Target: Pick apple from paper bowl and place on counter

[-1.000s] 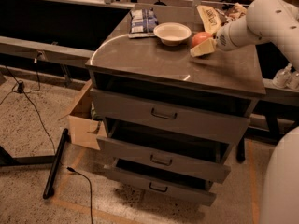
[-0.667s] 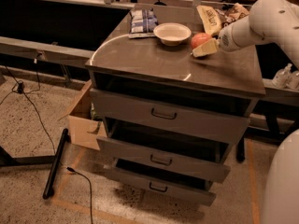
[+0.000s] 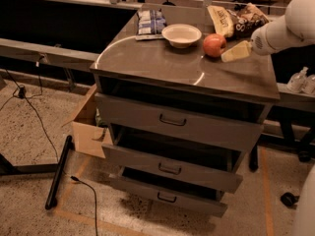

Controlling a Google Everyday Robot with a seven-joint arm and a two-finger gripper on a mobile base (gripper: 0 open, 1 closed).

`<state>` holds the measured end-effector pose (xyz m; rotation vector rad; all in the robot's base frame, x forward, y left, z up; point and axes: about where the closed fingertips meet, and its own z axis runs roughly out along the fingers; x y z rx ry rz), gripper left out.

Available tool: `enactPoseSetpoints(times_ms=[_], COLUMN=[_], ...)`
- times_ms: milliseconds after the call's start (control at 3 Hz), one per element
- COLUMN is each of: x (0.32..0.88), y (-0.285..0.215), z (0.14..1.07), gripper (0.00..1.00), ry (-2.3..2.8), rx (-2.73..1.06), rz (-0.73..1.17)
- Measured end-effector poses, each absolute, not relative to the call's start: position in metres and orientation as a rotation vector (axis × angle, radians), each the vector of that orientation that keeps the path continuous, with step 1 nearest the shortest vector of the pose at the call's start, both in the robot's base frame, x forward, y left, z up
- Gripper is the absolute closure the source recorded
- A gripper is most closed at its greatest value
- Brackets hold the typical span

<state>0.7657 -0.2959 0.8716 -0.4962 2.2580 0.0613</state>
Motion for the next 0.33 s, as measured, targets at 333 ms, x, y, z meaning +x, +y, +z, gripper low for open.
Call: enactPoseSetpoints(times_ms=[333], x=[0.7499], y=[-0.3294], z=[0.8828], gripper=[0.02], ry=[2.297], rx=[-0.397], rz=[-0.019])
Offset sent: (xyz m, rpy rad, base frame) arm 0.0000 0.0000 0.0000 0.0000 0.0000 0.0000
